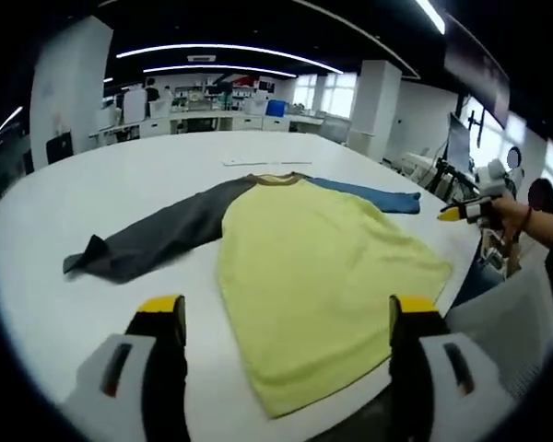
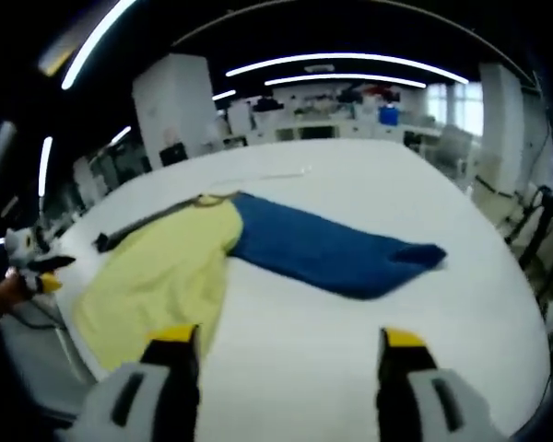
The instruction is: Fold the garment on the visible template until the final outline fits inside the template.
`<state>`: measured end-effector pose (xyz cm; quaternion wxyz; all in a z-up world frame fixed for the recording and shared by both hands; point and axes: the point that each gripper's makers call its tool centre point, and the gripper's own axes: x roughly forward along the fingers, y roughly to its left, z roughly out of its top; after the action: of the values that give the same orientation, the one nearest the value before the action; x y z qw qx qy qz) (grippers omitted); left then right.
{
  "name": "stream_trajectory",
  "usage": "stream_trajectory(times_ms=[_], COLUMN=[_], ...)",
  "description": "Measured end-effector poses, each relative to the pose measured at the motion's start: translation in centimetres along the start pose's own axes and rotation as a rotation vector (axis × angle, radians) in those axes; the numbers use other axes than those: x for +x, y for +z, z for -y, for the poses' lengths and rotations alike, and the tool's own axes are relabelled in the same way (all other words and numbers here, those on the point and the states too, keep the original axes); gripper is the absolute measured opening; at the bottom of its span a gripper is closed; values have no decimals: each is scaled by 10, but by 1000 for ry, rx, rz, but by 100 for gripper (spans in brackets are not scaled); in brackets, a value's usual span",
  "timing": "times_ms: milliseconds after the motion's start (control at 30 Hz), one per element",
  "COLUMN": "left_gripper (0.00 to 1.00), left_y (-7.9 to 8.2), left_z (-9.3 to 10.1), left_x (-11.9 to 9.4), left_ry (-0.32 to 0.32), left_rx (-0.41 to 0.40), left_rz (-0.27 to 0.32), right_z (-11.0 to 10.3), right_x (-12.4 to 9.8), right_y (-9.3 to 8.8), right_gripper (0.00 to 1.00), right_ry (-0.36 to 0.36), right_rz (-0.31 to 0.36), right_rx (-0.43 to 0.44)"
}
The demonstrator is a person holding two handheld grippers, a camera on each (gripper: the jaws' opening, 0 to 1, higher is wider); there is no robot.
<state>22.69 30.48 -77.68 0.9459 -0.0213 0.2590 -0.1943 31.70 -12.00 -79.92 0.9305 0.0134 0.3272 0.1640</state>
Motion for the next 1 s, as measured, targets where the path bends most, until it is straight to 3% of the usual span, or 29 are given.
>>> stream_trajectory(times_ms=[333, 633, 1000], left_gripper=[99, 98, 94], left_y=[5, 9, 7], left_z=[2, -1, -4], left_x=[0, -2, -3], left_ry=[-5, 26, 44], left_rx=[16, 58, 44], left_rz=[16, 19, 8], right_z=[37, 71, 105], right_x=[15, 28, 46], right_y=[16, 32, 44], right_gripper=[82, 82, 73], right_ry=[-34, -65, -136], right_rz=[4, 30, 49], right_rx=[16, 50, 47])
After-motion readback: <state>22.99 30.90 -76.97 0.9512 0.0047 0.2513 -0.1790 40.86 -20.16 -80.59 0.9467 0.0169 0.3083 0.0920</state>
